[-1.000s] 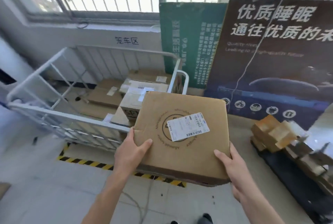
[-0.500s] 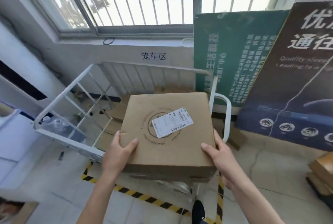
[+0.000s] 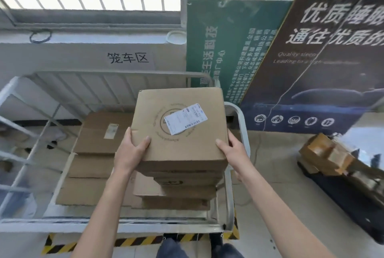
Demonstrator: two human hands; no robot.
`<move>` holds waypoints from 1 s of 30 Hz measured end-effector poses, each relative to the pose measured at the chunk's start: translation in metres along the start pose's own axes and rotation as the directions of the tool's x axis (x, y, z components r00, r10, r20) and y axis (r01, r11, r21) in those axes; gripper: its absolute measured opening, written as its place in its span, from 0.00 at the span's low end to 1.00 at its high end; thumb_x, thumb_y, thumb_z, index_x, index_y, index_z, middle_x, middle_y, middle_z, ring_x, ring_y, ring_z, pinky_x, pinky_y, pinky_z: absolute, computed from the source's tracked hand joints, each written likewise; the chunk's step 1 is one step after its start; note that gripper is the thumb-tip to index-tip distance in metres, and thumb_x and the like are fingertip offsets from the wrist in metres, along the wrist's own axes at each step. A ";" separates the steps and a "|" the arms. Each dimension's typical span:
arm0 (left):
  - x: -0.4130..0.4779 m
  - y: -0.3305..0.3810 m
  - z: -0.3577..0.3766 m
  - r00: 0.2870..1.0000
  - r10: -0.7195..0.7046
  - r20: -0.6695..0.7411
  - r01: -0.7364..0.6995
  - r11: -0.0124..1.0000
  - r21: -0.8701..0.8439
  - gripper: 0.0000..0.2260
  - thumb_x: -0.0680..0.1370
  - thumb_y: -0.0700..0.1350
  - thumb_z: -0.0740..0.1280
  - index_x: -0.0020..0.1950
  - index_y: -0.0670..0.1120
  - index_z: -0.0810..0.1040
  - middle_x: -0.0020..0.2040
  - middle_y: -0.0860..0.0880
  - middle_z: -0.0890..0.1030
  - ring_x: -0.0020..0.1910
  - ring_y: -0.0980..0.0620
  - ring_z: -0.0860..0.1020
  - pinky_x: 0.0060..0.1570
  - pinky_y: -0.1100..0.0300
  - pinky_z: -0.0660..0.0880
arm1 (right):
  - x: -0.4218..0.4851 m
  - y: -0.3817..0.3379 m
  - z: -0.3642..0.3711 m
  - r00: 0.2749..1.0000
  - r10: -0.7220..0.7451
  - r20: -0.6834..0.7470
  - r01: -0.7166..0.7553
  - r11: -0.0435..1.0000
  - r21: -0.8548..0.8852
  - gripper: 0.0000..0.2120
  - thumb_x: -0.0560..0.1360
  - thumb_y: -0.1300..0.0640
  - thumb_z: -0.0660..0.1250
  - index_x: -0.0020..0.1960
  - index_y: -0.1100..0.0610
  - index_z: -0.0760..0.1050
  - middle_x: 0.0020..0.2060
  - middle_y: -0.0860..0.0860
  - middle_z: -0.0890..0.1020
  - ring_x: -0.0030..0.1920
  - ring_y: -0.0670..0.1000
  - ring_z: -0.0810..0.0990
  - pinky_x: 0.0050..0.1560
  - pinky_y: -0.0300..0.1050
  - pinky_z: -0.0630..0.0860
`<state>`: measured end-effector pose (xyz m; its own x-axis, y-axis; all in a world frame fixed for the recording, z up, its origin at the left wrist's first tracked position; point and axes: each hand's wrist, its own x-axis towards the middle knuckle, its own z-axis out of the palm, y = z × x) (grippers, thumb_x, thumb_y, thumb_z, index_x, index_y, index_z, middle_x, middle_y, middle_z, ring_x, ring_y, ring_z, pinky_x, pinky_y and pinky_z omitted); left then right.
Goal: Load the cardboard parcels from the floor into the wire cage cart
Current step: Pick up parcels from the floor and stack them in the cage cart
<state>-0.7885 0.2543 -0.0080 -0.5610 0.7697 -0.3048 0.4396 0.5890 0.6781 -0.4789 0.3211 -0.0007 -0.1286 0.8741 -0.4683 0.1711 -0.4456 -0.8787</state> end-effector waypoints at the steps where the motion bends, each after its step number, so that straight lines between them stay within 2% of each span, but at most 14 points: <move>1: 0.010 -0.003 -0.006 1.000 0.009 0.018 -0.009 1.000 0.021 0.43 0.71 0.69 0.64 0.81 0.53 0.55 0.75 0.50 0.70 0.70 0.44 0.72 0.61 0.46 0.70 | -0.002 0.003 0.009 1.000 0.013 -0.009 -0.013 1.000 -0.009 0.28 0.79 0.50 0.68 0.76 0.41 0.64 0.55 0.35 0.81 0.52 0.40 0.82 0.47 0.33 0.78; 3: 0.023 -0.008 -0.014 0.999 0.029 0.040 -0.032 0.997 0.071 0.42 0.73 0.67 0.64 0.81 0.52 0.54 0.77 0.50 0.68 0.71 0.43 0.71 0.62 0.46 0.69 | -0.005 0.006 0.024 0.999 0.036 -0.025 -0.036 0.999 -0.024 0.27 0.79 0.48 0.67 0.76 0.39 0.64 0.59 0.37 0.81 0.57 0.41 0.81 0.53 0.37 0.78; 6: 0.024 -0.010 -0.010 0.995 0.086 0.040 -0.092 0.982 0.163 0.40 0.77 0.66 0.61 0.82 0.50 0.50 0.78 0.48 0.65 0.69 0.39 0.72 0.59 0.45 0.71 | -0.002 0.004 0.030 0.993 0.031 -0.114 -0.036 0.999 -0.036 0.25 0.80 0.48 0.66 0.75 0.39 0.66 0.60 0.38 0.80 0.56 0.39 0.80 0.53 0.36 0.78; 9: 0.009 -0.005 0.006 0.988 0.120 0.098 -0.137 0.973 0.188 0.40 0.78 0.66 0.58 0.82 0.48 0.46 0.78 0.47 0.64 0.67 0.36 0.73 0.56 0.45 0.71 | -0.001 0.002 0.022 0.967 0.003 -0.254 -0.022 0.997 -0.073 0.26 0.81 0.46 0.63 0.77 0.44 0.63 0.70 0.43 0.75 0.64 0.43 0.75 0.67 0.48 0.74; 10: 0.006 -0.003 0.007 0.985 0.121 0.120 -0.141 0.974 0.177 0.40 0.79 0.66 0.58 0.82 0.47 0.45 0.78 0.46 0.63 0.67 0.36 0.73 0.57 0.45 0.71 | -0.002 0.001 0.021 0.959 0.000 -0.283 -0.026 0.996 -0.089 0.26 0.81 0.46 0.62 0.78 0.45 0.62 0.72 0.44 0.73 0.66 0.44 0.73 0.68 0.48 0.71; 13: -0.001 0.008 0.005 0.976 0.132 0.171 -0.152 0.982 0.114 0.39 0.80 0.61 0.61 0.82 0.45 0.46 0.80 0.44 0.58 0.74 0.40 0.65 0.66 0.44 0.67 | -0.022 0.003 0.011 0.931 -0.003 -0.364 -0.030 0.996 -0.087 0.27 0.82 0.47 0.61 0.79 0.47 0.59 0.75 0.46 0.68 0.70 0.45 0.69 0.71 0.49 0.67; 15: -0.015 0.023 0.003 0.965 0.253 0.066 -0.260 0.958 0.119 0.36 0.80 0.54 0.64 0.81 0.41 0.53 0.80 0.38 0.56 0.79 0.40 0.55 0.74 0.44 0.58 | -0.045 0.009 0.001 0.923 -0.012 -0.384 -0.029 0.995 -0.100 0.28 0.82 0.47 0.61 0.79 0.46 0.59 0.75 0.46 0.67 0.72 0.46 0.68 0.72 0.51 0.66; 17: -0.044 0.043 0.009 0.884 0.464 -0.053 -0.460 0.884 0.080 0.31 0.80 0.48 0.67 0.79 0.42 0.59 0.79 0.38 0.58 0.79 0.42 0.54 0.76 0.47 0.56 | -0.072 0.021 -0.017 0.908 -0.028 -0.418 -0.024 0.992 -0.120 0.27 0.82 0.47 0.61 0.79 0.46 0.58 0.76 0.46 0.66 0.74 0.47 0.66 0.73 0.51 0.65; 19: -0.084 0.063 0.026 0.795 0.605 -0.039 -0.607 0.794 -0.038 0.28 0.79 0.47 0.66 0.78 0.47 0.61 0.79 0.45 0.60 0.78 0.55 0.56 0.72 0.56 0.59 | -0.106 0.035 -0.040 0.878 -0.023 -0.479 -0.033 0.993 -0.109 0.27 0.82 0.49 0.61 0.79 0.45 0.58 0.76 0.46 0.66 0.74 0.47 0.65 0.72 0.49 0.64; 21: -0.126 0.080 0.052 0.725 0.684 0.079 -0.674 0.728 -0.122 0.27 0.80 0.48 0.66 0.77 0.50 0.62 0.79 0.51 0.62 0.75 0.64 0.57 0.68 0.61 0.60 | -0.147 0.052 -0.067 0.843 -0.018 -0.538 -0.045 0.994 -0.104 0.26 0.82 0.48 0.60 0.79 0.42 0.58 0.76 0.44 0.65 0.75 0.45 0.64 0.72 0.48 0.63; 24: -0.195 0.105 0.106 0.587 0.754 0.293 -0.737 0.648 -0.193 0.26 0.80 0.47 0.66 0.77 0.49 0.65 0.77 0.52 0.66 0.76 0.58 0.61 0.72 0.62 0.58 | -0.216 0.080 -0.115 0.786 -0.033 -0.617 -0.042 0.993 -0.107 0.26 0.82 0.46 0.59 0.78 0.39 0.57 0.76 0.40 0.64 0.75 0.43 0.62 0.74 0.49 0.61; 26: -0.246 0.121 0.145 0.487 0.765 0.422 -0.772 0.603 -0.201 0.26 0.81 0.48 0.65 0.78 0.50 0.64 0.78 0.53 0.64 0.77 0.59 0.58 0.72 0.66 0.54 | -0.261 0.099 -0.149 0.740 -0.034 -0.672 -0.037 0.995 -0.091 0.25 0.82 0.45 0.59 0.77 0.37 0.57 0.76 0.39 0.63 0.76 0.42 0.61 0.74 0.48 0.61; 30: -0.344 0.144 0.217 0.334 0.743 0.580 -0.791 0.556 -0.257 0.25 0.81 0.51 0.64 0.78 0.55 0.63 0.78 0.56 0.62 0.77 0.61 0.56 0.73 0.64 0.55 | -0.340 0.140 -0.216 0.647 0.018 -0.763 -0.057 0.998 -0.025 0.25 0.81 0.44 0.59 0.77 0.36 0.57 0.76 0.38 0.62 0.76 0.42 0.60 0.74 0.45 0.60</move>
<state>-0.3801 0.1280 0.0490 0.5458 0.8378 0.0147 0.5077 -0.3446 0.7896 -0.2006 0.0031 0.0554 0.6649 0.7044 -0.2484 0.2022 -0.4899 -0.8480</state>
